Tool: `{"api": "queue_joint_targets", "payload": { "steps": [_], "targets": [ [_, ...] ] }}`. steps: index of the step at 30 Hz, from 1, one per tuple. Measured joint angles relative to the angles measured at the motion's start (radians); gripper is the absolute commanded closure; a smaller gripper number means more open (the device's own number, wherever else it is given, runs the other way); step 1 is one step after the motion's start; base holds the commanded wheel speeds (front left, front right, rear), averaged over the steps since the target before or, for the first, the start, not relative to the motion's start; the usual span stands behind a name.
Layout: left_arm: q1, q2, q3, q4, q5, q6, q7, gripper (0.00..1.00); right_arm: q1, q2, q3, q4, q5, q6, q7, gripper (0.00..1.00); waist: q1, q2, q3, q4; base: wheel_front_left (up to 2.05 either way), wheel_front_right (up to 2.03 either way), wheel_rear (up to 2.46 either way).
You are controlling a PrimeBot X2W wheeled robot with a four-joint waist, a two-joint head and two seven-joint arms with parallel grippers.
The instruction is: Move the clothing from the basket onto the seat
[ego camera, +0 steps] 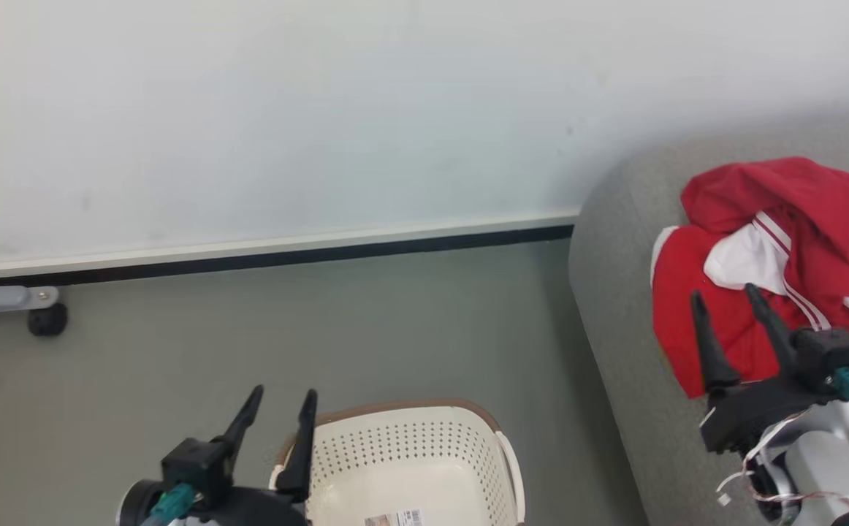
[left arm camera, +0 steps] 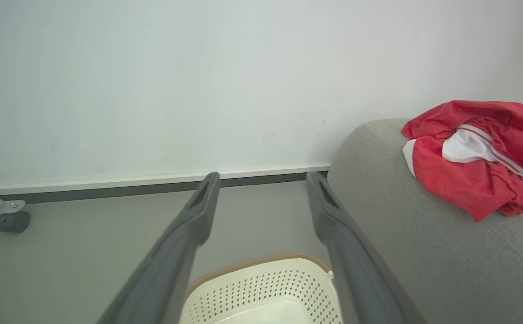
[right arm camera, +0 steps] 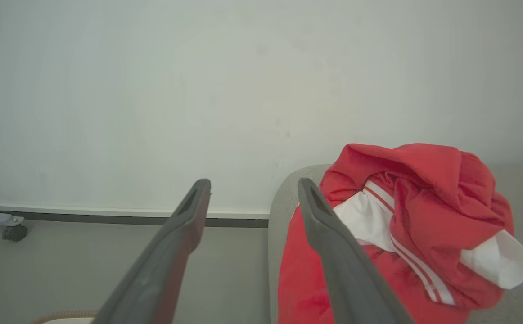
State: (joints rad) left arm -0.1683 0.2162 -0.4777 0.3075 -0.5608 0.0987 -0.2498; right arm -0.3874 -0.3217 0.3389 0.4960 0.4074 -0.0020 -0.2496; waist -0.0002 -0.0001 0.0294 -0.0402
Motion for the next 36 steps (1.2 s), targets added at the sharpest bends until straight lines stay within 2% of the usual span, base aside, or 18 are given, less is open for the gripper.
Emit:
{"api": "queue_joint_targets", "payload": {
  "steps": [5, 13, 23, 36],
  "targets": [
    [0.072, 0.042, 0.056, -0.041, 0.009, 0.017, 0.000, 0.00, 0.061, 0.049, 0.024, -0.082, -0.021, -0.019, 0.000, 0.00, 0.0000, 0.0000, -0.038, 0.037, 0.00, 0.00, 0.00],
    [0.134, 0.056, 0.123, -0.091, 0.027, 0.019, 0.000, 0.00, 0.164, 0.065, 0.040, -0.150, -0.039, -0.052, 0.000, 0.00, 0.0000, 0.0000, -0.066, 0.057, 0.00, 0.00, 0.00],
    [0.220, 0.067, 0.211, -0.138, 0.062, 0.026, 0.000, 0.00, 0.276, 0.068, 0.032, -0.247, -0.061, -0.084, 0.000, 0.00, 0.0002, 0.0000, -0.078, 0.047, 0.00, 0.00, 0.00],
    [0.348, 0.045, 0.334, -0.175, 0.096, 0.026, 0.000, 0.00, 0.412, 0.065, -0.048, -0.362, -0.083, -0.113, 0.000, 0.00, 0.0002, 0.0001, -0.088, 0.011, 0.00, 0.00, 0.00]
  ]
}}
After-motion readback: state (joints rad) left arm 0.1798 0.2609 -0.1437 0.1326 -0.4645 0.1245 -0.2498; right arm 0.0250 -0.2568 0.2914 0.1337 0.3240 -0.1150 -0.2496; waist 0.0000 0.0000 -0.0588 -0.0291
